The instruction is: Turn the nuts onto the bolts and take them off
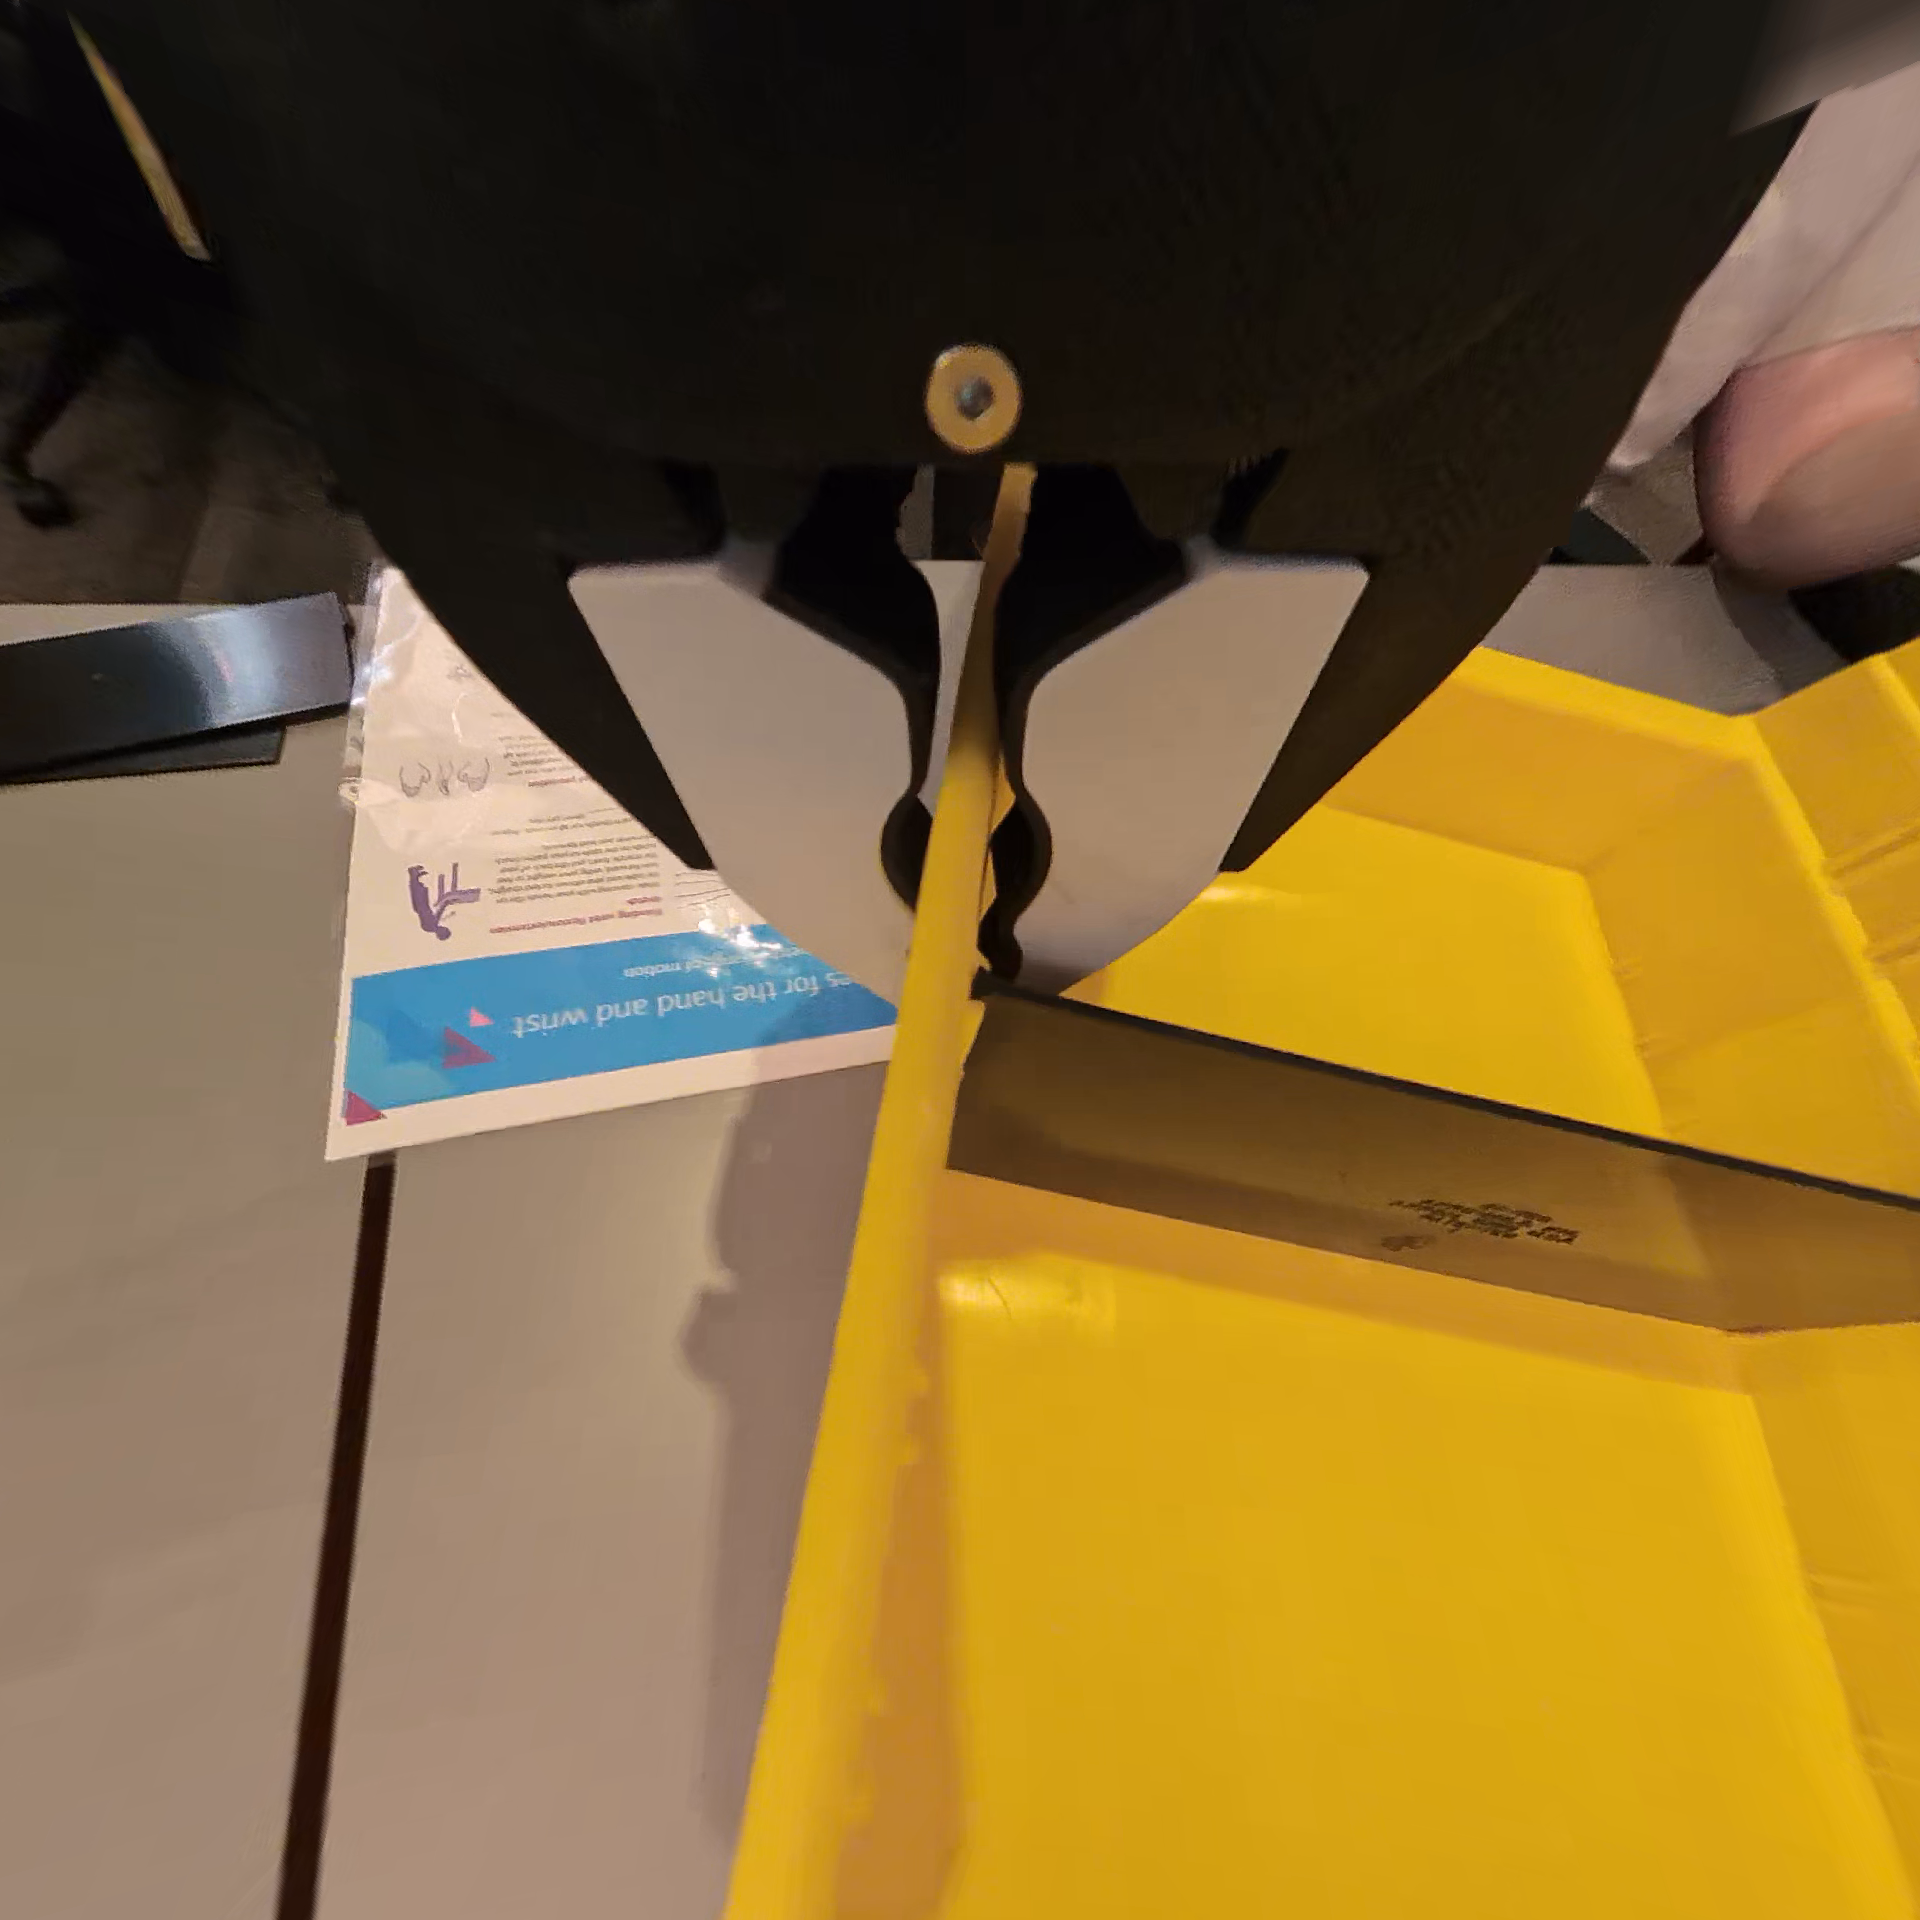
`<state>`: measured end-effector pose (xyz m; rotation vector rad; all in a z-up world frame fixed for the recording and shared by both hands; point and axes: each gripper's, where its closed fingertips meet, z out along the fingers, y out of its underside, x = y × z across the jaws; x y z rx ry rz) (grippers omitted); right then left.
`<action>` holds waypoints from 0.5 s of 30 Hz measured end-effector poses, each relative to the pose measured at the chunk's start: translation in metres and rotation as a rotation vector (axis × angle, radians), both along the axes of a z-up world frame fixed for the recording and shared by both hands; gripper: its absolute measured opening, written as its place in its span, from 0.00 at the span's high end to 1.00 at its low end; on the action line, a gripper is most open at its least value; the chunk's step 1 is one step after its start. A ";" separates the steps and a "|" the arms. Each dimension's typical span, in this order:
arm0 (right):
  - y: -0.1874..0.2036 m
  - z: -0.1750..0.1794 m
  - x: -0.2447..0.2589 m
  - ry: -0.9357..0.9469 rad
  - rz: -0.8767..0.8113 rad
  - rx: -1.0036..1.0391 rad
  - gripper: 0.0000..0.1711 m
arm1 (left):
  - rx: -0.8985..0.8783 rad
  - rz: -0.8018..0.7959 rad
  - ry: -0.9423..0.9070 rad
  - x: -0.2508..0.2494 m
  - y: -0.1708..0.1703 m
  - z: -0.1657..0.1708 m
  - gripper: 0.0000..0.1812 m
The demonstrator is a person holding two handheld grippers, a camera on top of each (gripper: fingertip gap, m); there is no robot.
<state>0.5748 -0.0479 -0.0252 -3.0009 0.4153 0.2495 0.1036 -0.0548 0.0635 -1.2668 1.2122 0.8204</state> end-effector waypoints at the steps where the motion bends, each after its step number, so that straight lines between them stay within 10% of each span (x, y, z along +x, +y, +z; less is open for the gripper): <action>1: -0.004 -0.007 0.004 0.021 -0.015 0.004 0.96 | -0.015 -0.003 -0.004 0.001 0.000 -0.003 0.64; 15: -0.022 -0.040 0.026 0.140 -0.004 0.044 0.96 | -0.388 0.091 -0.365 -0.023 0.032 -0.039 0.58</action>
